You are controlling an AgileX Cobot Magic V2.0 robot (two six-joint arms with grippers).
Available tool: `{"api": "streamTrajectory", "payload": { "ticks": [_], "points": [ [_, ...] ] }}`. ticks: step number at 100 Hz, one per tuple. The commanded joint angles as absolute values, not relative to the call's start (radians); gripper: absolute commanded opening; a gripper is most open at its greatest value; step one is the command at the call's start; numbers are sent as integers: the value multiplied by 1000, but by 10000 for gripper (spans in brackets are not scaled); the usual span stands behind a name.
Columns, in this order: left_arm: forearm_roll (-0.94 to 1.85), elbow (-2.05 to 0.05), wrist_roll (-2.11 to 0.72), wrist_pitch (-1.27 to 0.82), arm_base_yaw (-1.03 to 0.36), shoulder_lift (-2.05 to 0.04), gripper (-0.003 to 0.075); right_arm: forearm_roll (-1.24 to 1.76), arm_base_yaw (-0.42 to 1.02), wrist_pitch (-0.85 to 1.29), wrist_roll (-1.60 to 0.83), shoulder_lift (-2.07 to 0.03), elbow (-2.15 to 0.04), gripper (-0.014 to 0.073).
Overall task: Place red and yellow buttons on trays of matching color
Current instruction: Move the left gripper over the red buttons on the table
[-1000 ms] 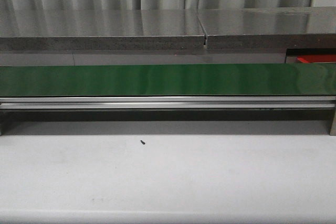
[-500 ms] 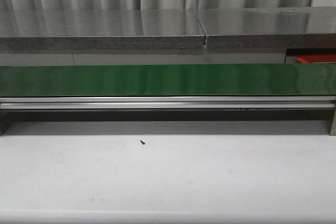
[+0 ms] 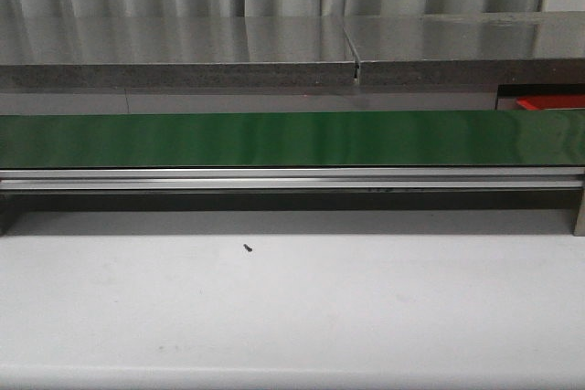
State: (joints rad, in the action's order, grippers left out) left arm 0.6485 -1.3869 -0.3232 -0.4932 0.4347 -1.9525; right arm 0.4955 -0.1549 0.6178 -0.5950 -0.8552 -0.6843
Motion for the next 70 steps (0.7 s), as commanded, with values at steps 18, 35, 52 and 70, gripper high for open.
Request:
{"api": "streamTrajectory", "payload": {
  "ticks": [18, 35, 52, 70],
  "points": [
    [663, -1457, -312, -457, 437, -1964, 587, 516, -156, 575, -604, -846, -710, -67],
    [663, -1499, -312, -465, 437, -1989, 587, 516, -156, 575, -604, -846, -710, -67],
    [659, -1510, -312, -457, 435, -1992, 587, 516, -156, 575, -604, -846, -710, -67],
    [655, -1510, -312, -453, 435, -1994, 587, 516, -156, 575, -604, -846, -710, -67]
  ]
}}
